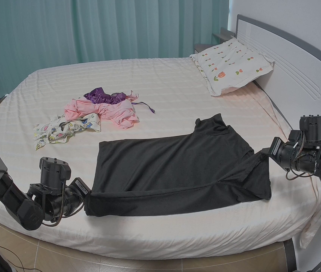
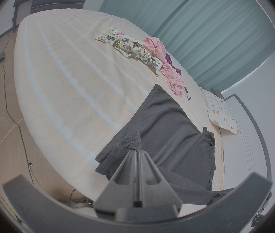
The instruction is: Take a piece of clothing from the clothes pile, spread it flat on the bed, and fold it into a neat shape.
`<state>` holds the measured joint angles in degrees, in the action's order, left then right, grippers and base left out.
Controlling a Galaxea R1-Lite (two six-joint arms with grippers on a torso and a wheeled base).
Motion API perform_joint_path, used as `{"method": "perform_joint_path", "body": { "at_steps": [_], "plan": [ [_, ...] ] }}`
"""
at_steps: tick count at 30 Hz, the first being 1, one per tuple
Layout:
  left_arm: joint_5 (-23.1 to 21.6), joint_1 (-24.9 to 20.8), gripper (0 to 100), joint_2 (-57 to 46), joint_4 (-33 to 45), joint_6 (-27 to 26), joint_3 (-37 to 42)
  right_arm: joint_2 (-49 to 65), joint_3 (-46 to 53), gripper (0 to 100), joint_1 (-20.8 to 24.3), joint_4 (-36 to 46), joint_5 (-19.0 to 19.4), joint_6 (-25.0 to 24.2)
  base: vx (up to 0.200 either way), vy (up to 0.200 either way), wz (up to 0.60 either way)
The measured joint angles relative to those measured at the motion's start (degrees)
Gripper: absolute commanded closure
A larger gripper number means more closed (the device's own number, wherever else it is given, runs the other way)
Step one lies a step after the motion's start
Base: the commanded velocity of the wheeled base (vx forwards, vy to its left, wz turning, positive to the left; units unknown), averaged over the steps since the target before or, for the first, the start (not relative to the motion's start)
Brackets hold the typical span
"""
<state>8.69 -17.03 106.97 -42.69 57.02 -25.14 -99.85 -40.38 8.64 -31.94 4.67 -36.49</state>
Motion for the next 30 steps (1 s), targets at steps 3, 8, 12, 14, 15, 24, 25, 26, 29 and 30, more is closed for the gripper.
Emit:
{"method": "perform_joint_path", "body": {
  "at_steps": [3,8,12,14,15,24,25,26,29,30],
  "plan": [
    [-0.02,0.22,100,1.55,-0.09,0.16,-1.43,-1.48,-1.35,100,-0.07,0.02,-0.10,-0.07,0.000,0.000,0.00],
    [-0.11,0.74,100,4.46,-0.09,0.27,-3.33,-4.01,-3.64,100,-0.38,0.04,-0.11,-0.10,0.000,0.000,0.00],
    [-0.16,1.16,100,6.80,-0.50,0.33,-4.68,-6.55,-5.60,100,-0.79,0.00,-0.13,-0.10,0.000,0.000,0.00],
    [-0.18,1.29,100,7.94,-1.43,0.33,-5.36,-7.80,-6.42,100,-1.07,-0.02,-0.11,-0.10,0.000,0.000,0.00],
    [-0.21,1.35,100,8.52,-2.15,0.33,-5.68,-8.45,-6.81,100,-1.21,-0.02,-0.11,-0.10,0.000,0.000,0.00],
    [-0.29,1.82,100,12.96,-3.97,0.62,-8.31,-12.93,-8.02,100,-2.63,-3.72,0.00,-0.13,0.000,0.000,0.00],
    [-0.32,1.93,100,13.36,-3.97,0.99,-8.63,-13.35,-7.96,100,-2.63,-4.32,0.01,-0.13,0.000,0.000,0.00],
    [-0.40,2.01,100,13.64,-4.00,1.28,-8.90,-13.68,-7.85,100,-2.63,-4.53,0.04,-0.13,0.000,0.000,0.00],
    [-0.79,2.12,100,14.38,-4.00,1.72,-9.48,-14.56,-7.63,100,-2.61,-4.75,0.12,-0.16,0.000,0.000,0.00],
    [-0.84,2.12,100,14.56,-4.02,1.74,-9.59,-14.75,-7.63,100,-2.58,-4.77,0.11,-0.16,0.000,0.000,0.00]
  ]
}}
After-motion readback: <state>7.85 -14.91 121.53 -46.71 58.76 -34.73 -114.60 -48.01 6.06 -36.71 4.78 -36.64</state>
